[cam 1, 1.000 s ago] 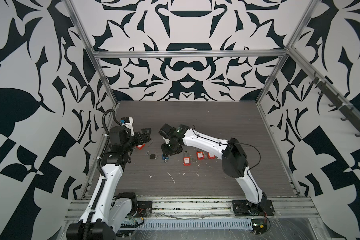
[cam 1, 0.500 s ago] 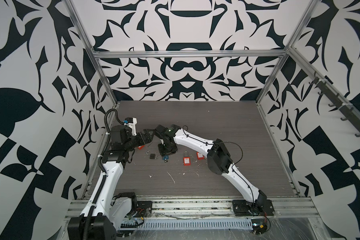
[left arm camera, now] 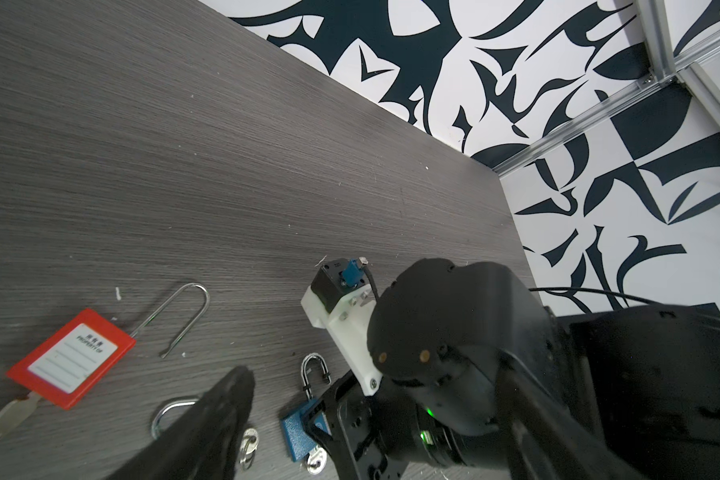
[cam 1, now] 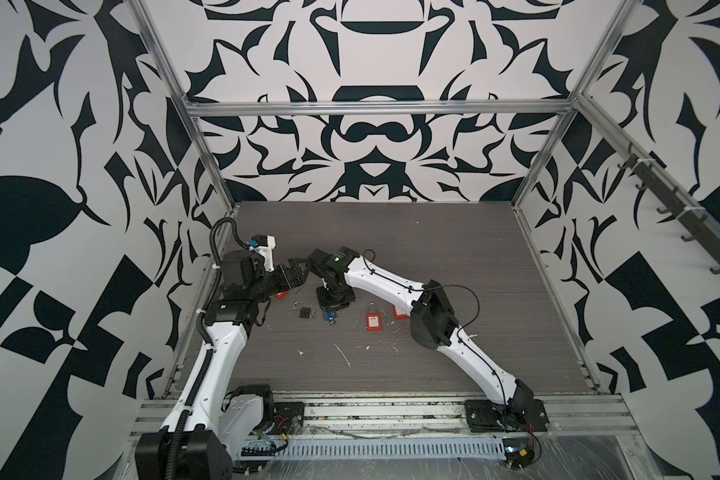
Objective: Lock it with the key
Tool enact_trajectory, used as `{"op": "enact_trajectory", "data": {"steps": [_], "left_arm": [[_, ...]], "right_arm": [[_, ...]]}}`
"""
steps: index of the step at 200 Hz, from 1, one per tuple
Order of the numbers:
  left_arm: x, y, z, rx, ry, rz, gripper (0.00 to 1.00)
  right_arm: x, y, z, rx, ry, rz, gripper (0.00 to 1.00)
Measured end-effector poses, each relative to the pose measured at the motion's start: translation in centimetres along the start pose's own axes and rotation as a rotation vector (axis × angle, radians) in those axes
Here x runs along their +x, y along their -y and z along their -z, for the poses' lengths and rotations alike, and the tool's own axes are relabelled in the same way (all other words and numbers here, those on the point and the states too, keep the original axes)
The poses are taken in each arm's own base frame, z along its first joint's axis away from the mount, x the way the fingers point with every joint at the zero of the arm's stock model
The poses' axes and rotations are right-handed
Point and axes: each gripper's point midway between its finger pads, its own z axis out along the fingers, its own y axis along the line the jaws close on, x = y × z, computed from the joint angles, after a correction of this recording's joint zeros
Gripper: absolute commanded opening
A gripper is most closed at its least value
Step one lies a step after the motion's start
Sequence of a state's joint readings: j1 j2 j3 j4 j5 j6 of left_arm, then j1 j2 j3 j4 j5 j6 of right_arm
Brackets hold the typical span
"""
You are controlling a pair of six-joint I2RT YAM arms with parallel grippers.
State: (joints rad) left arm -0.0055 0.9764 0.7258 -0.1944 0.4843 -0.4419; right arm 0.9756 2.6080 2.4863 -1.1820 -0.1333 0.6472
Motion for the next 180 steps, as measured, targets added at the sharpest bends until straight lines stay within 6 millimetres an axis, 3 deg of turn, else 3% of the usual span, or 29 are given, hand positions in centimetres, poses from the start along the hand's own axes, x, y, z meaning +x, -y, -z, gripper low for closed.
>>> {"op": "enact_trajectory", "data": {"steps": [51,98,147,180], "left_arm": [[0.0,0.1,0.2,-0.002,-0.003,0.001,0.93],[-2.2,2.2,1.6,0.025,0.054,-0.042,0.94],[-4.3,4.4,3.3,0.051,0.112,-0.081,0.95],[-4.2,4.3,3.4,0.048,0.105,-0.072,0.95]], "right_arm": [[0.2,-0.1,-0.1,-0.001,-0.004,0.021,0.42],[0.8,-0.1,-0.2,0.010,-0.022,0.046,0.44],[1.1,-0.2,0.1,0.013,-0.040,0.080,0.35],[1.0,0.3,0.0,0.013,-0.056,0.094,0.32]]}}
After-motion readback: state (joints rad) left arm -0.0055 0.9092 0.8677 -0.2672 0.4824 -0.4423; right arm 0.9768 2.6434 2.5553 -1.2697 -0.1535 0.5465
